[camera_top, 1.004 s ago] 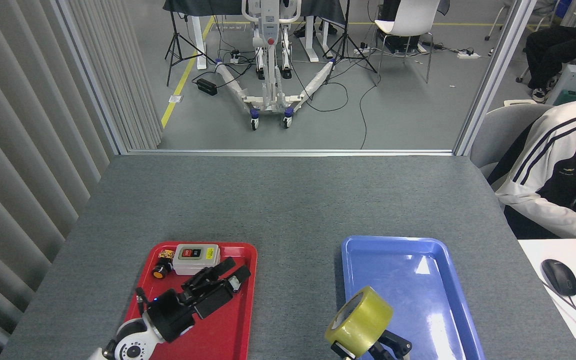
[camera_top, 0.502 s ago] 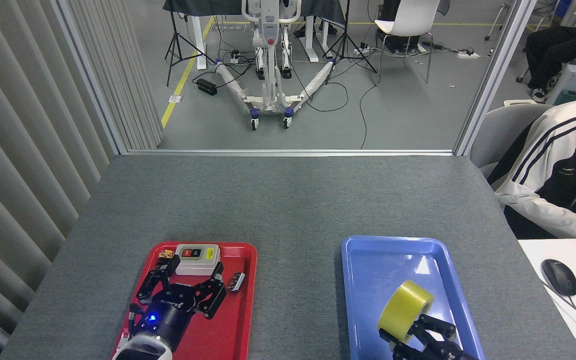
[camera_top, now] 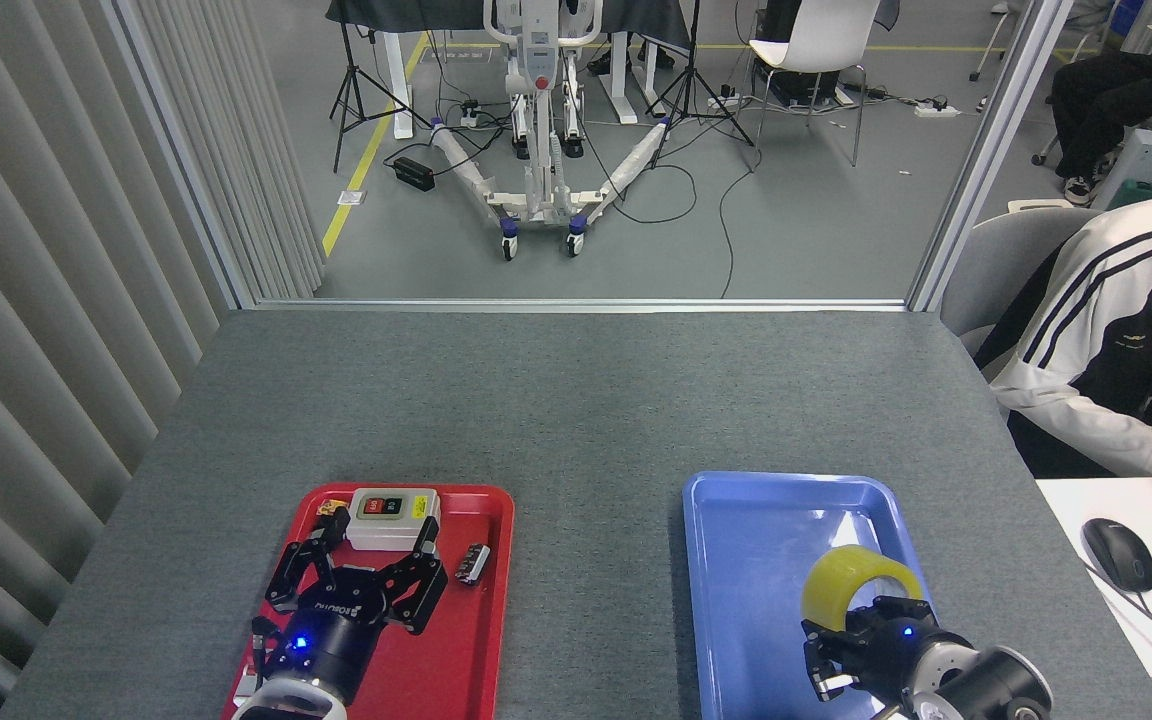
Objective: Place and move tape with both arms
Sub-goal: 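Lower the tape roll into the blue tray with the right gripper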
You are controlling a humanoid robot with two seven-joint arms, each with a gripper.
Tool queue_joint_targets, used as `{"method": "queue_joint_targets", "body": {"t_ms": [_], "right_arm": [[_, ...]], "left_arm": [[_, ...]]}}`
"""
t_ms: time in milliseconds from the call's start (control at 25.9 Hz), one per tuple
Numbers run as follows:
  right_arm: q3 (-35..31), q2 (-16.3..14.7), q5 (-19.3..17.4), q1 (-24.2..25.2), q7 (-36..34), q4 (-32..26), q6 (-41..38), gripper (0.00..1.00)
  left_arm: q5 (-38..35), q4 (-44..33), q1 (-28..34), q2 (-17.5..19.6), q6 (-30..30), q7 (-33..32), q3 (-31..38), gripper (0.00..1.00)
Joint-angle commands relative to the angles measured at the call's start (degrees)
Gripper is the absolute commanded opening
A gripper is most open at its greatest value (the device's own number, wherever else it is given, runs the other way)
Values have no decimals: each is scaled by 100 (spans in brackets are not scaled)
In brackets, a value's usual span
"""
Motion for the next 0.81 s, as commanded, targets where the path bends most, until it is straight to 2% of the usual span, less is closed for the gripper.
{"method": "queue_joint_targets", "body": {"t_ms": [0, 39, 155, 193, 425, 541, 657, 773], "right_arm": [[129, 7, -68, -149, 569, 116, 273, 24], [138, -1, -77, -184, 561, 160, 334, 38], [147, -1, -68, -211, 517, 213, 747, 95], [147, -1, -77, -211, 508, 204, 862, 100], [138, 16, -85, -149, 420, 195, 985, 100], [103, 16, -85, -114, 104, 125, 993, 100], [-170, 16, -103, 62, -854, 99, 1116, 100], [-557, 95, -173, 369, -2516, 99, 1327, 100]], "left_arm": [[3, -12, 1, 5, -3, 4, 25, 100], [3, -12, 1, 5, -3, 4, 25, 100], [3, -30, 10, -4, -12, -5, 25, 100], [3, -30, 19, -4, -12, 4, 25, 100], [3, -91, 27, -4, -21, 12, 25, 100], [11, -91, 45, 5, -21, 12, 25, 100], [11, -91, 54, -4, -21, 12, 25, 100], [11, -91, 54, -4, -21, 12, 25, 100]]}}
